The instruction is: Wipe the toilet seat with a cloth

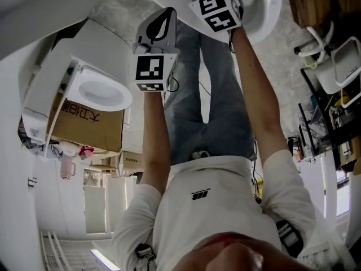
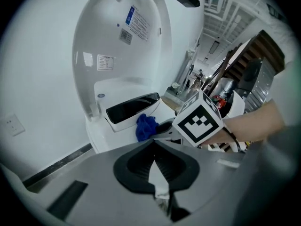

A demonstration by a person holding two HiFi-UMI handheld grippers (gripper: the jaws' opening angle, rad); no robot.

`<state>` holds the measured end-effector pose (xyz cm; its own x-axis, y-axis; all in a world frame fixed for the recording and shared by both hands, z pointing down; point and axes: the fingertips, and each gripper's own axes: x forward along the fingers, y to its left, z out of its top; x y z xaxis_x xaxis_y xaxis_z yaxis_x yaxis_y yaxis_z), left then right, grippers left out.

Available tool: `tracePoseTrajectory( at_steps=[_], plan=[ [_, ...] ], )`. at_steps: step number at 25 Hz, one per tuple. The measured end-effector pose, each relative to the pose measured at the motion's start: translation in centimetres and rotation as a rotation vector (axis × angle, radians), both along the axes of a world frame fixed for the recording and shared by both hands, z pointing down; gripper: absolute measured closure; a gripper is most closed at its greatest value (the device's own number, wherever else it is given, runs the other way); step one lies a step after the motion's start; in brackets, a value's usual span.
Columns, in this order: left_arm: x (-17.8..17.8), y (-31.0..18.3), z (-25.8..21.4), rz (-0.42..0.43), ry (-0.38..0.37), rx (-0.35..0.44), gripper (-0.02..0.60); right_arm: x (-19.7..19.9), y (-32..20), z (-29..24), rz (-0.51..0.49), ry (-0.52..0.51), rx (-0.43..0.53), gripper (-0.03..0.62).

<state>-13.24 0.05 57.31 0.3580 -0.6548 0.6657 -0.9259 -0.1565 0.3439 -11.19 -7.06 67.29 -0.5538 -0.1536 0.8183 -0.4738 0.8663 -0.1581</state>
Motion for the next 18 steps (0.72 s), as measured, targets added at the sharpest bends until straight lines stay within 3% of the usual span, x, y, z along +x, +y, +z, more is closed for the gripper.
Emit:
tracePoseTrajectory(
  at_steps=[18],
  plan=[
    [-0.8, 5.0, -0.6, -0.043, -0.046, -0.048, 0.572, 0.0, 7.8, -1.6, -0.175, -0.023, -0.079, 0.507]
  ],
)
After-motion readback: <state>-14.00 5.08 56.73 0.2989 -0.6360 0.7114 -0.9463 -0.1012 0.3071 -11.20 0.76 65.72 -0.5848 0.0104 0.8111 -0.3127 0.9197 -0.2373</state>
